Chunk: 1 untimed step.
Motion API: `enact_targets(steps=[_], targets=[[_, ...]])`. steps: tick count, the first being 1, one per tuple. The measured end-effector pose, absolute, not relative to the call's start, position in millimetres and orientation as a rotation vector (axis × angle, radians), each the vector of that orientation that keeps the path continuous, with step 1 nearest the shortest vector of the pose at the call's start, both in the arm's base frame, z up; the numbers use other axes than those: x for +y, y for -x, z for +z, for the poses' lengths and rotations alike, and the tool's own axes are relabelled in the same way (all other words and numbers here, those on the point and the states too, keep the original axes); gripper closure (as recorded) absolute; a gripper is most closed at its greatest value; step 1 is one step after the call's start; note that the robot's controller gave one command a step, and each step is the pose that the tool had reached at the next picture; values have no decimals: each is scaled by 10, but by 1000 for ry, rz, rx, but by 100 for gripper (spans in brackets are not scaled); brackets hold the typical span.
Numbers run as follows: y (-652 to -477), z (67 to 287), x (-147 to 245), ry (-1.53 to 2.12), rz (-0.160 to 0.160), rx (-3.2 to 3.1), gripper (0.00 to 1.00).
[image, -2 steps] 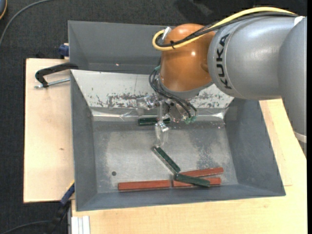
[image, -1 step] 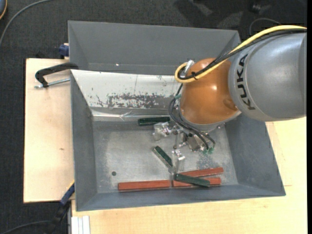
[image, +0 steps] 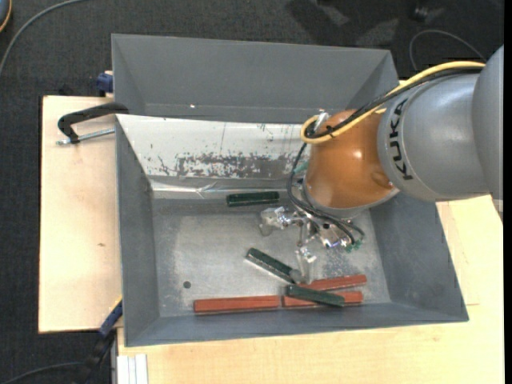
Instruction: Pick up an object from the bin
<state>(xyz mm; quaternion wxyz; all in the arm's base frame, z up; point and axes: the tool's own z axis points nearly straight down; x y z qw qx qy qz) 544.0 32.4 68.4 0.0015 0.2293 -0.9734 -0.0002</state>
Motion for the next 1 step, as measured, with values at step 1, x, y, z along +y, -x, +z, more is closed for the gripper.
enact_targets(steps=[1], targets=[[-5471, 808, 618, -635, -3, -3083, 0]])
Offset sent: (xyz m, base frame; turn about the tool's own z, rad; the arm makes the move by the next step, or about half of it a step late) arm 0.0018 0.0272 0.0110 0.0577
